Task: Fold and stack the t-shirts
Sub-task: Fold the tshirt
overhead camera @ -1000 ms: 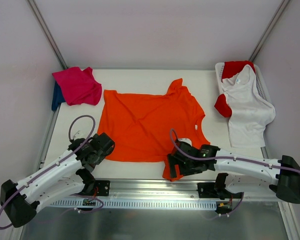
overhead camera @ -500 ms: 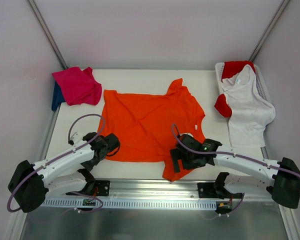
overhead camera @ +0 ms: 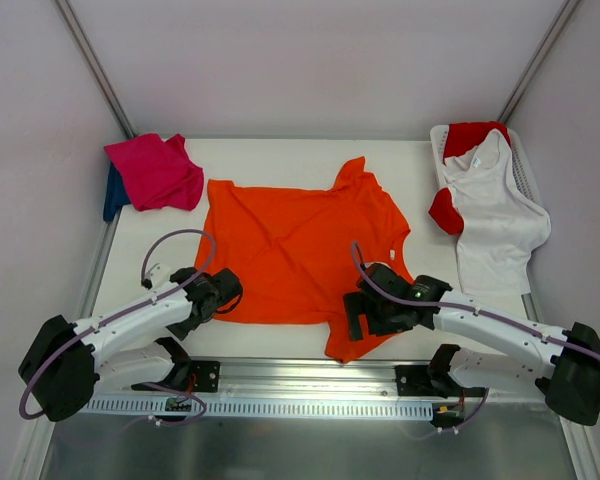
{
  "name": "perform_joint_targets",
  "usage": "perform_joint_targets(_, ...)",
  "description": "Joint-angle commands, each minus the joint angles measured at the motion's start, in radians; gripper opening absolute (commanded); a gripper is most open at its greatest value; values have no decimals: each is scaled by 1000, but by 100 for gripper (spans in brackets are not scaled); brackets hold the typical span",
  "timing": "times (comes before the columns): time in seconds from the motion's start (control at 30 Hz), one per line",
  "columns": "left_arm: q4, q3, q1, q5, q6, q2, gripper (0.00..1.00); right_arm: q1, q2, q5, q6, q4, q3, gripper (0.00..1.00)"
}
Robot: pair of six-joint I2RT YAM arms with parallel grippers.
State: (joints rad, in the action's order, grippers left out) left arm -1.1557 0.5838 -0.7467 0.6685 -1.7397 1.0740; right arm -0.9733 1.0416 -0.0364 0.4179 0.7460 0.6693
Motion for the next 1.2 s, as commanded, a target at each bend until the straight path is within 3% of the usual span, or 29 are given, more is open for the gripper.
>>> perform_joint_targets(0.0, 47, -39, -5, 60, 11, -26, 62, 5, -2, 15, 7, 23, 30, 99)
perform_joint_targets(0.23, 180, -175, -5, 77, -30, -181, 60, 4, 32, 23, 9, 23, 36, 100)
perform_joint_targets(0.37, 283, -252, -3, 94, -17, -324, 64, 4, 41, 26, 7, 23, 41, 99)
perform_joint_targets(0.6, 343, -302, -3, 114, -12, -368, 67, 5, 64, 26, -2, 15, 47, 99)
perform_joint_targets(0.73, 352, -299, 6, 109, -17, -332, 43, 5, 63, 26, -5, 15, 44, 100)
perform_joint_targets(0.77, 353, -294, 10, 105, -17, -312, 29, 7, 60, 26, -7, 16, 42, 99)
perform_joint_targets(0.87, 363, -288, 23, 98, -15, -286, 11, 11, 26, 56, -13, 27, 39, 99)
perform_joint_targets(0.97, 376, -286, 33, 98, 3, -283, 0, 18, -24, 43, -13, 55, 47, 99)
perform_joint_targets(1.17, 396, -295, 40, 97, 42, -307, 0, 22, -242, 1, 10, 102, 44, 99)
